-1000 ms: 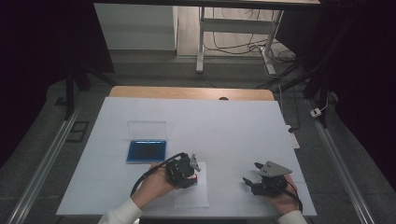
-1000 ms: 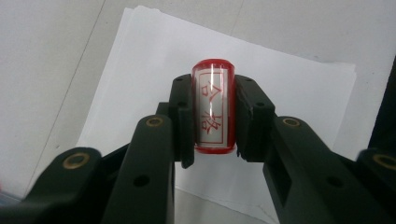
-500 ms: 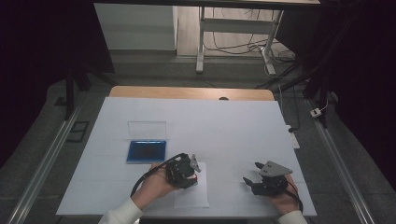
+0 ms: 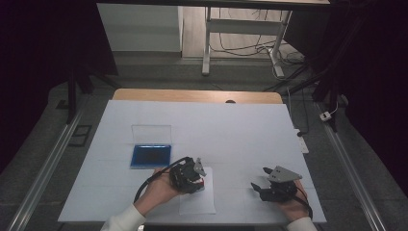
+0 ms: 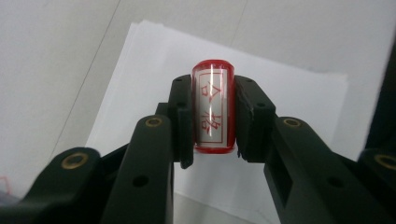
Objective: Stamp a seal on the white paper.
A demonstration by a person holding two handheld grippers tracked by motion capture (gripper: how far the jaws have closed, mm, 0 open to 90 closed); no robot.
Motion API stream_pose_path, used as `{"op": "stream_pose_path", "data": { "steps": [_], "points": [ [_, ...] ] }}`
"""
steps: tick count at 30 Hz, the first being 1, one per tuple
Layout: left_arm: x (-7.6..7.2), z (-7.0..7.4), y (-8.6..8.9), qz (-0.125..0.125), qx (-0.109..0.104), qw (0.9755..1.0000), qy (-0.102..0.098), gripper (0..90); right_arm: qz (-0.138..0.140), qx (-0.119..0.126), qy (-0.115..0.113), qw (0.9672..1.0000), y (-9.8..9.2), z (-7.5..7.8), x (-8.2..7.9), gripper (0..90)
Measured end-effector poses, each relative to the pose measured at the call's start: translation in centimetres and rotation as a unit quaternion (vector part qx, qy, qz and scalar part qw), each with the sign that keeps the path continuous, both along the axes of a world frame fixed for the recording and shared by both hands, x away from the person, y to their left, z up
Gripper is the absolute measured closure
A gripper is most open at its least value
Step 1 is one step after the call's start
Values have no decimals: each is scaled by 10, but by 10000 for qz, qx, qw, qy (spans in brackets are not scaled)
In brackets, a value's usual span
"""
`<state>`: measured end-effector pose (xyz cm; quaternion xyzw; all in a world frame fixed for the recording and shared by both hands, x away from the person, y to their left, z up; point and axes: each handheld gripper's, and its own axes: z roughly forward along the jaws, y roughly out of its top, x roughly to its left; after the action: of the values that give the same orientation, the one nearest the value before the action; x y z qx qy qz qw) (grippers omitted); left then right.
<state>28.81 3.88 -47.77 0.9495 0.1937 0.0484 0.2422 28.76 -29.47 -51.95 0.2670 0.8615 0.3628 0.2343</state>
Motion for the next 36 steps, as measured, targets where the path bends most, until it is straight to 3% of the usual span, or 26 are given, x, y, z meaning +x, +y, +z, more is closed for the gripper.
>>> {"op": "stream_pose_path", "data": {
  "steps": [6,15,26,36],
  "points": [
    [0,17,12,102,-367,9992,-75,699,-34,13,8,10000,-2,0,0,263],
    [-2,35,33,183,-856,9960,-156,698,-34,6,2,10000,-2,0,0,263],
    [-4,55,54,298,-1189,9918,-357,698,-54,42,21,10000,-2,0,0,264],
    [3,55,75,662,-1302,9884,-418,699,-55,27,6,10000,-2,0,0,264]
  ]
}}
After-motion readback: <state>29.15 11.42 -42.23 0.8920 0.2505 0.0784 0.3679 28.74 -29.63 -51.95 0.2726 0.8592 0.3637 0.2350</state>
